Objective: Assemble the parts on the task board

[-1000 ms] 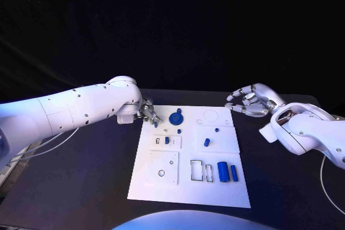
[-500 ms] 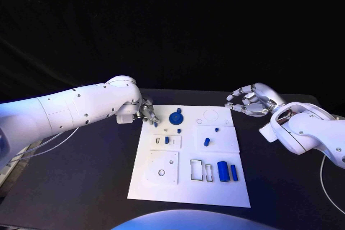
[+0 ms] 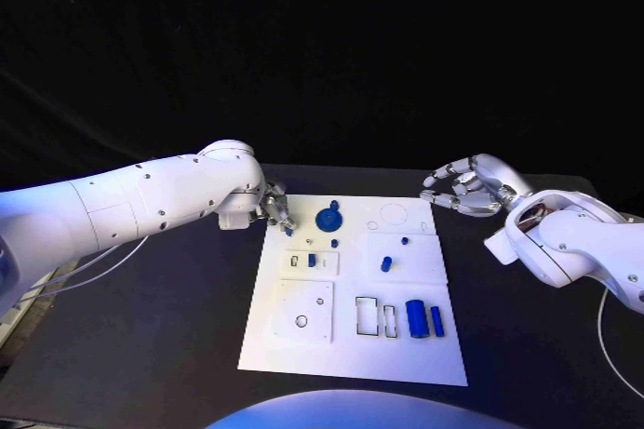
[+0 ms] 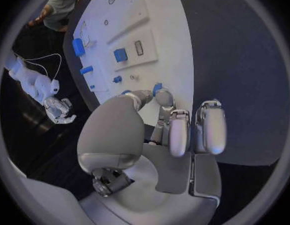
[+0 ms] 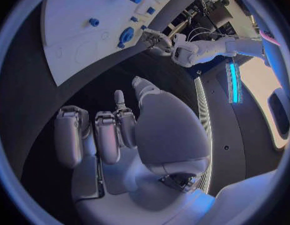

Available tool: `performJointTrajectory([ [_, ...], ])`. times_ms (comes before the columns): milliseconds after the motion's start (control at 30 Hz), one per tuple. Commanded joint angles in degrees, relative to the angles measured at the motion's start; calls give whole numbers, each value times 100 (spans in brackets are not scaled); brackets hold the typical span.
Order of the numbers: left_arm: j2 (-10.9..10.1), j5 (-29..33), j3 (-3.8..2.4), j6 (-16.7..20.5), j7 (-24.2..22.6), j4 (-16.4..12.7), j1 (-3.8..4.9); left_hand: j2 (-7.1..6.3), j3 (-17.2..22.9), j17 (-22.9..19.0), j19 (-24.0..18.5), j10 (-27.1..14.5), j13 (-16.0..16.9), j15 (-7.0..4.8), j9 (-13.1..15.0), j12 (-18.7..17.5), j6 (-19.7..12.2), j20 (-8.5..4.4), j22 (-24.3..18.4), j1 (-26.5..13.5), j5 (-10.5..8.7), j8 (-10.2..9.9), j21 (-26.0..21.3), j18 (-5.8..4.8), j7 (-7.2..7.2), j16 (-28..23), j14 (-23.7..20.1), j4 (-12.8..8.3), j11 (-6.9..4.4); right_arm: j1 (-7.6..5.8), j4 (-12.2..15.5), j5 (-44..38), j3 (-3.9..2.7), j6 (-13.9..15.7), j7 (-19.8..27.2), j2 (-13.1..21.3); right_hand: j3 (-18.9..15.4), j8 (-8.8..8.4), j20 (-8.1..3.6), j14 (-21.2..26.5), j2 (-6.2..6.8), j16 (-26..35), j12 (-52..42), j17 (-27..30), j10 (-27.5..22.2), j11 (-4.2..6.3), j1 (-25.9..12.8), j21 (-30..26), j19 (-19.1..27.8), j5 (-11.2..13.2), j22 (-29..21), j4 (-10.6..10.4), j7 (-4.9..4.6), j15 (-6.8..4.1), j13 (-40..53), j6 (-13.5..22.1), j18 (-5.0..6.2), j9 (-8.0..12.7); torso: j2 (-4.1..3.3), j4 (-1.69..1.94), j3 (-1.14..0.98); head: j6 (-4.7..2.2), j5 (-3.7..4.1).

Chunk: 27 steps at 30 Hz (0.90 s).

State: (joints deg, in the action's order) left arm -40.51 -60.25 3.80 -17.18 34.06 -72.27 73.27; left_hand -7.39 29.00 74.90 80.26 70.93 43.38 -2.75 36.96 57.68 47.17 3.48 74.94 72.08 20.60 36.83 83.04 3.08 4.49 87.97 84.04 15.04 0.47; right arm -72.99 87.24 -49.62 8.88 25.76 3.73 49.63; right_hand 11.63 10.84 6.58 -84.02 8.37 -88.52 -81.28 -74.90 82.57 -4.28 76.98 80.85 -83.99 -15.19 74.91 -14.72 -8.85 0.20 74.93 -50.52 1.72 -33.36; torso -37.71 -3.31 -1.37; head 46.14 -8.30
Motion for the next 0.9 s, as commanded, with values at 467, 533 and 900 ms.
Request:
performJointTrajectory([
  [467,-158,617,-12,381,-176,-202,-8,-154,1086,1124,34,113,3,-35,182,102,-126,-14,187,450,-9,391,14,10,24,7,491,-426,-29,3,-3,-37,0,-106,-5,5,3,37,-51,-463,-5,22,25,-907,-11,23,-26,-36,-21,30,882,-21,4,-22,604,30,74,-9,11,1,-8,-9,-19],
  [533,-271,716,-22,526,-206,-379,-10,-232,1290,1121,38,138,12,-41,202,121,-115,-22,197,404,-2,447,20,9,20,6,491,-501,-39,3,-4,-37,0,-107,-6,13,3,37,-51,-463,-5,22,25,-907,-11,23,-26,-36,-21,30,882,-21,4,-22,604,30,74,-9,11,4,-6,-12,-9],
  [900,-961,789,-34,1201,-301,-1413,-70,-509,1952,1090,118,235,19,-79,215,148,1,-55,319,152,8,580,90,-16,-15,-6,485,-751,-75,3,-7,-37,1,-95,-14,49,0,46,-53,-463,-11,23,24,-904,-9,24,-23,-50,-14,27,875,-35,5,-24,604,27,77,-11,14,16,-5,-16,-25],
])
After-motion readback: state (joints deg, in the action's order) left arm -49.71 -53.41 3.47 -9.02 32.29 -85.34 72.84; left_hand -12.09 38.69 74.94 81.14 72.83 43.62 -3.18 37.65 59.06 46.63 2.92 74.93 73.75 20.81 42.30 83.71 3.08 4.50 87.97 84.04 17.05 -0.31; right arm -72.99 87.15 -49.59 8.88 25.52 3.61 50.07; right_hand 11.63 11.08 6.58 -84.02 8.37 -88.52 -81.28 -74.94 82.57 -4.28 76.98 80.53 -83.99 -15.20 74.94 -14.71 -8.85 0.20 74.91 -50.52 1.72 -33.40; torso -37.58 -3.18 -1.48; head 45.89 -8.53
